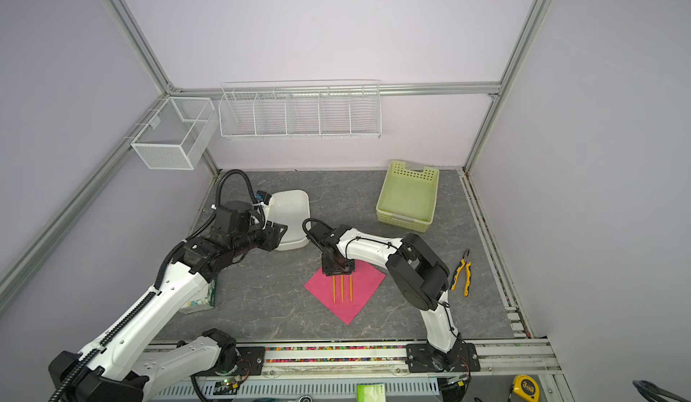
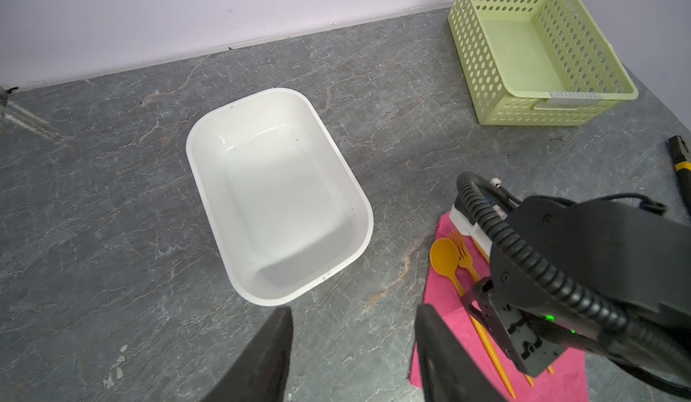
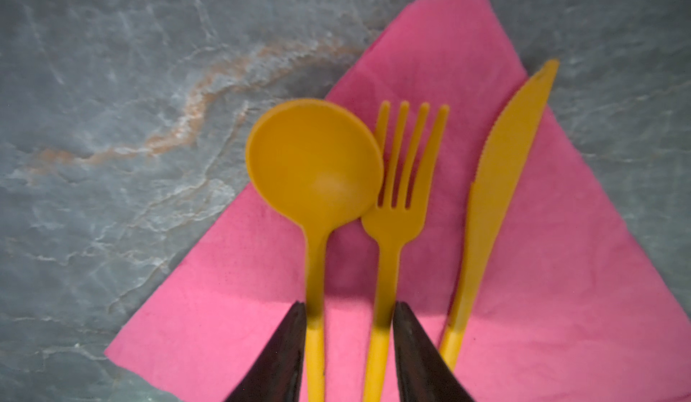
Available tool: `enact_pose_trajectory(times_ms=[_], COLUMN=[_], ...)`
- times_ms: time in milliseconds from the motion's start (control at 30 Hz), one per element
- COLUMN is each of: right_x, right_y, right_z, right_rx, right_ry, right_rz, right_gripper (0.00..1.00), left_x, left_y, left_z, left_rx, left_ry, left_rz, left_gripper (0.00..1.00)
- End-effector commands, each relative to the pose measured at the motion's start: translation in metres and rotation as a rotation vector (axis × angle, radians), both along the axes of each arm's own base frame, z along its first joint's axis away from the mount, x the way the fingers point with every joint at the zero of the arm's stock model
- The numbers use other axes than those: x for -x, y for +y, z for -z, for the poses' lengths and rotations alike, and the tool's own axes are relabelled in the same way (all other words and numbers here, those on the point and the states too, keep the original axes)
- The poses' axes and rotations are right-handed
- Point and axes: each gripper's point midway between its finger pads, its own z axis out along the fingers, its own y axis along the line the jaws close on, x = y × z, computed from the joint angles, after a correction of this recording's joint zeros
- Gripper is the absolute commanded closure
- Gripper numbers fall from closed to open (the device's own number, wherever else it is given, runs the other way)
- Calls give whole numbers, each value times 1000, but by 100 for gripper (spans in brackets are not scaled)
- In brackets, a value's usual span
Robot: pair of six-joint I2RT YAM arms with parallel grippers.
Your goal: Place the utensils on the paper napkin and roll it up
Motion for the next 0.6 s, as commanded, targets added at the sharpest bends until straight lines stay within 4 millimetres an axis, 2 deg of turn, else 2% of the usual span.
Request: enact_pose_trajectory(times_ms=[0, 233, 433, 567], right_x=[2, -2, -5, -3], right_y=[-6, -8, -9, -13], right_z=[5, -6, -39, -62], right_rx=[37, 33, -22, -53], right_ry=[8, -20, -92, -147], right_rz=[11, 17, 8, -85], right_gripper=[58, 54, 48, 47], left_x=[0, 1, 0, -1], left_y=[4, 4, 3, 3], left_z=[7, 8, 9, 11], left_rx=[-35, -36, -37, -40], left_ry=[14, 15, 19, 24], left_rz=[3, 2, 4, 2], left_gripper=[46, 46, 46, 46])
